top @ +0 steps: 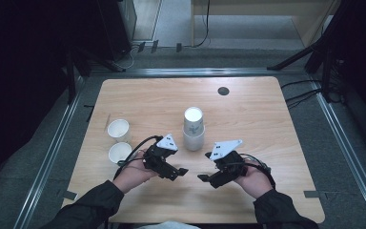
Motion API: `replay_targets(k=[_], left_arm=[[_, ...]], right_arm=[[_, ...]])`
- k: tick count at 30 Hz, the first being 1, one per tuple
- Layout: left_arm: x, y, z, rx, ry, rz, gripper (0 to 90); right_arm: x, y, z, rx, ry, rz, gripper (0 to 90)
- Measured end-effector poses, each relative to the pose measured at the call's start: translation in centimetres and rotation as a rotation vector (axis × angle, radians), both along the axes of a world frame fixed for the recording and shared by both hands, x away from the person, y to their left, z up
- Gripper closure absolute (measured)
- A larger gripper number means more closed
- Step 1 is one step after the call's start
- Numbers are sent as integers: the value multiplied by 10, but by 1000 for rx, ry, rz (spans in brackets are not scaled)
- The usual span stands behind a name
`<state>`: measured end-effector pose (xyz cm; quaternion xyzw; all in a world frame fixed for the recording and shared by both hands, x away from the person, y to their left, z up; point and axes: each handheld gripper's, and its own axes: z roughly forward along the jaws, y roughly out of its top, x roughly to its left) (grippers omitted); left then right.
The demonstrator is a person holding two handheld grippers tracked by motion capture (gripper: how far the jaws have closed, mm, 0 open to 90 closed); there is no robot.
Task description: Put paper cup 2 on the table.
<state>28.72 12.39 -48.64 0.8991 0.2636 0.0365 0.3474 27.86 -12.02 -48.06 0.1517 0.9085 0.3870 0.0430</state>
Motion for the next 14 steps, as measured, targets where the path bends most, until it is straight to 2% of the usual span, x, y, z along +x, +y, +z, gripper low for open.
replay_targets(k=[9,11,14], left_arm=[[0,0,-3,13,7,4,142],[0,-1,-5,28,11,3,142],[1,-2,-9,53,16,6,142]], right_arm=[[1,1,0,-3,-6,6,220],[1,1,-1,-18,-8,10,219],[2,3,-6,-69,-12,21,216]])
